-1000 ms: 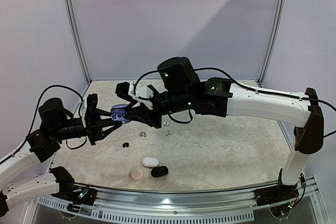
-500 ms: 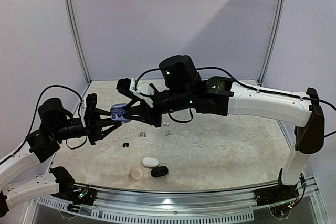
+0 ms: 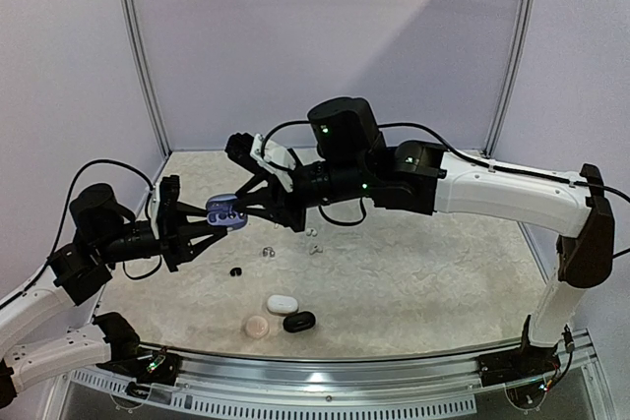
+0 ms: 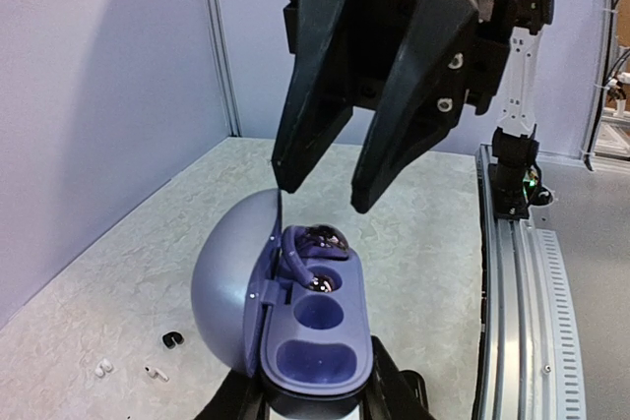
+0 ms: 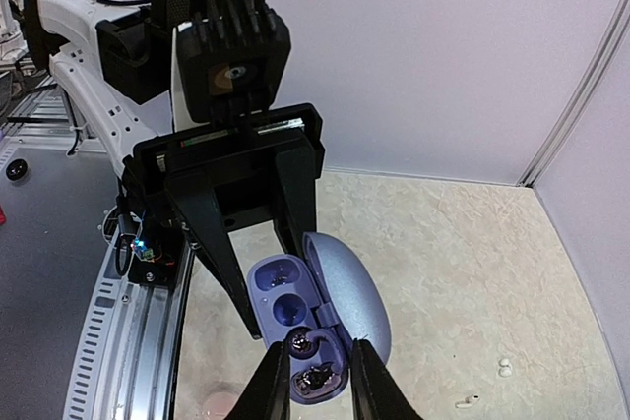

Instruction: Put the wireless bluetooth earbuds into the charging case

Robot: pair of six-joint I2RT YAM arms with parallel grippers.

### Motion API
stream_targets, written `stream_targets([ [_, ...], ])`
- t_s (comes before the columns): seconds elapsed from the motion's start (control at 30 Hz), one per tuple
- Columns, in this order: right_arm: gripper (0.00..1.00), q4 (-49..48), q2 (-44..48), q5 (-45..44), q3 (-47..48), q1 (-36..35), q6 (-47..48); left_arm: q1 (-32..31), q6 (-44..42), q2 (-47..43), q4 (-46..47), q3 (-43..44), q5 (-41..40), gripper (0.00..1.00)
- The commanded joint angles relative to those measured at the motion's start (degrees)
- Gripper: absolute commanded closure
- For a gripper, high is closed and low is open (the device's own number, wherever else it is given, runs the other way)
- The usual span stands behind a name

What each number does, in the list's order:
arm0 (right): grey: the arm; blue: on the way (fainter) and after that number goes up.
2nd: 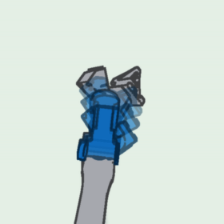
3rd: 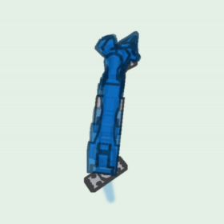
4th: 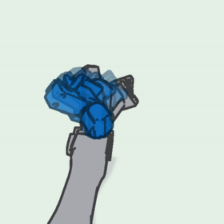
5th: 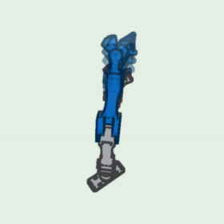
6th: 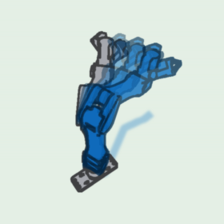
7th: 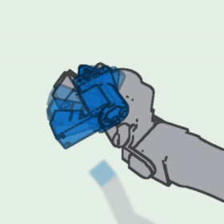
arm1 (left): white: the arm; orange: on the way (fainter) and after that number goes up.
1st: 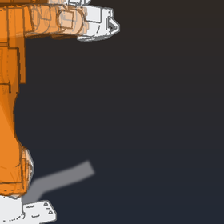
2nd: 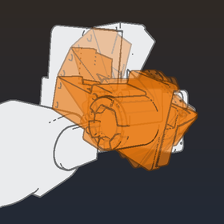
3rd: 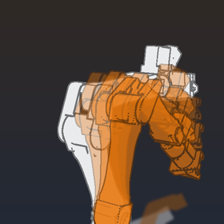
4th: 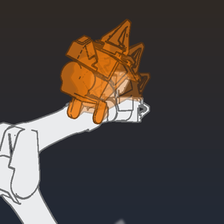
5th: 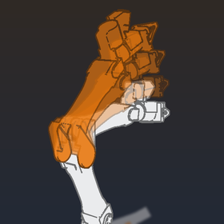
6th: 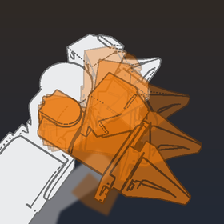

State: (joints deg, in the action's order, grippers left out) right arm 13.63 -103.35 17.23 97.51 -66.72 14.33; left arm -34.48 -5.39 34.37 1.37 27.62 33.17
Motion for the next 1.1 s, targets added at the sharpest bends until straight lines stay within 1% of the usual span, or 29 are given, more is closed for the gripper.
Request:
stream_targets([
  [0.0,0.78,0.78,0.94,-0.35,-0.84,0.26,-1.12,0.11,-0.41,-0.53,0.92,0.77,0.65,1.00],
  [0.6,0.79,2.73,-1.75,-2.13,0.53,0.36,-2.86,0.11,-0.32,-0.61,2.61,0.50,-0.24,1.00],
  [0.9,0.75,3.66,-3.82,-3.80,2.75,0.42,-3.85,-0.06,-1.02,-0.71,2.68,0.68,0.47,1.00],
  [0.97,0.75,3.49,-4.08,-3.66,3.04,0.51,-4.08,-0.06,-0.98,-0.71,2.59,0.66,0.66,1.00],
  [1.07,0.78,3.39,-4.19,-2.70,3.29,0.48,-3.83,-0.06,-1.16,-0.71,2.59,0.60,0.69,1.00],
])
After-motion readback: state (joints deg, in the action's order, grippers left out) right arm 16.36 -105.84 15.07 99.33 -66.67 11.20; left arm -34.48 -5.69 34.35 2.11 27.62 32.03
